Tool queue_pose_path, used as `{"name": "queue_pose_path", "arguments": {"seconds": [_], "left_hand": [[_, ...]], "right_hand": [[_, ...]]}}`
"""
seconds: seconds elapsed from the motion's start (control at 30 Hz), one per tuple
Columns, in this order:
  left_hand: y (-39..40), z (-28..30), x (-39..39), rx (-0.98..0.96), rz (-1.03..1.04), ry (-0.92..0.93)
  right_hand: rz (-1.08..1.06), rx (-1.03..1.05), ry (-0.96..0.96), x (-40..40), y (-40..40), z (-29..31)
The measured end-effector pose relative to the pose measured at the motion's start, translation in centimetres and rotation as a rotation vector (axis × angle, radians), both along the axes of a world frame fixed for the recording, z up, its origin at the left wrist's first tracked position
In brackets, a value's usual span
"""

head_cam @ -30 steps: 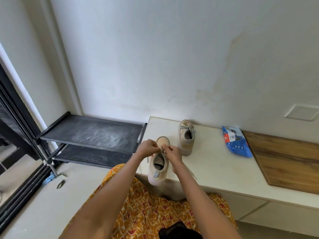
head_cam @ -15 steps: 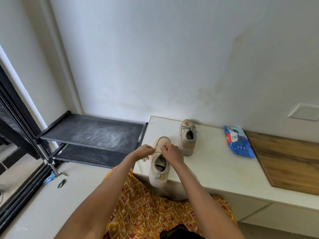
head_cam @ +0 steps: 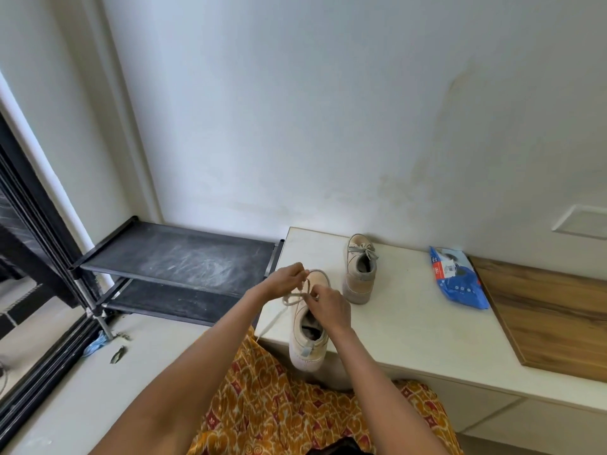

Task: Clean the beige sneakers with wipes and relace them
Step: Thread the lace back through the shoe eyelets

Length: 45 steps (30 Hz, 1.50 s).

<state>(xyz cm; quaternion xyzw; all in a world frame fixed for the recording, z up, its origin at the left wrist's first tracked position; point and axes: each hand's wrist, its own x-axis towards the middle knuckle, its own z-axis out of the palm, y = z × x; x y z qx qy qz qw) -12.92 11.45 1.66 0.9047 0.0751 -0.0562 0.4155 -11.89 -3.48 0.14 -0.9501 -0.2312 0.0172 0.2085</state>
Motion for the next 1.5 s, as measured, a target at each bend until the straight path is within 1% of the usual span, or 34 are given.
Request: {"name": "queue_pose_path", "arguments": {"seconds": [0.07, 0.1, 0.17, 0.2, 0.23, 0.27, 0.33, 0.43, 0.5, 0.57, 0.63, 0.7, 0.8, 0.87, 0.93, 1.07, 1.1, 1.2, 1.3, 1.37, 1.43, 1.47, 1.5], "left_hand": [[1.4, 0.3, -0.1, -0.012, 0.044, 0.071], [2.1, 0.4, -0.3, 0.022, 0.037, 0.144], [3.1, 0.4, -0.9, 0.141, -0.051, 0.341], [3.2, 0.5, -1.1, 0.165, -0.096, 0.418], [3.0, 0.6, -1.3, 0.154, -0.126, 0.457], [2.8, 0.6, -1.3, 0.133, -0.149, 0.446], [1.8, 0.5, -1.0, 0.074, -0.205, 0.354], [0.6, -0.1, -0.3, -0.092, -0.205, 0.181], [0.2, -0.6, 0.0, -0.125, -0.156, 0.081], [0.0, -1.2, 0.2, -0.111, -0.148, 0.048], [-0.3, -1.6, 0.2, -0.105, -0.137, 0.049], [-0.6, -1.5, 0.1, -0.143, -0.098, 0.048], [-0.9, -1.1, -0.1, -0.245, -0.074, 0.152], [-1.0, -1.1, -0.1, -0.329, -0.062, 0.254], [-0.9, -1.2, -0.1, -0.364, -0.035, 0.284], [-1.3, -1.0, -0.5, -0.336, 0.010, 0.243], [-1.6, -0.7, -0.5, -0.289, 0.008, 0.203], [-2.1, -0.6, -0.2, -0.011, -0.001, 0.055], [-2.1, -1.2, -0.2, 0.112, -0.010, 0.060], [-2.2, -1.6, -0.4, 0.129, -0.021, 0.111], [-2.6, -1.8, -0.7, 0.086, 0.008, 0.147], [-2.7, -1.8, -0.7, 0.008, 0.095, 0.132], [-2.7, -1.7, -0.5, -0.108, 0.244, 0.107]], "right_hand": [[-0.016, 0.036, 0.021, 0.0, 0.1, 0.0], [-0.023, 0.048, 0.042, 0.0, 0.1, 0.0], [-0.031, 0.077, 0.106, 0.3, 0.1, 0.0], [-0.037, 0.101, 0.142, 0.4, 0.1, 0.0], [-0.046, 0.132, 0.182, 0.6, 0.1, 0.1], [-0.051, 0.168, 0.229, 0.8, 0.0, 0.0], [-0.051, 0.241, 0.323, 1.4, -0.2, -0.2], [-0.027, 0.379, 0.438, 2.1, -1.1, -0.3], [-0.006, 0.483, 0.503, 2.2, -2.0, 0.1], [0.041, 0.531, 0.529, 2.3, -2.6, 0.5], [0.106, 0.518, 0.525, 2.4, -3.2, 0.3], [0.153, 0.504, 0.534, 2.6, -3.5, 0.2], [0.183, 0.460, 0.471, 2.8, -3.8, 0.3], [0.155, 0.427, 0.390, 2.7, -3.6, 0.3], [0.074, 0.427, 0.330, 2.4, -3.2, 0.1], [0.003, 0.480, 0.209, 1.7, -2.4, -0.6], [0.002, 0.496, 0.185, 1.5, -2.4, -0.7], [-0.001, 0.506, 0.136, 1.4, -2.4, -1.0], [0.011, 0.512, 0.128, 1.4, -2.5, -1.0], [0.035, 0.486, 0.100, 1.2, -2.7, -0.7], [0.058, 0.479, 0.098, 1.1, -2.8, -0.6], [0.066, 0.479, 0.099, 1.0, -2.9, -0.5], [0.069, 0.478, 0.098, 1.0, -2.9, -0.6]]}}
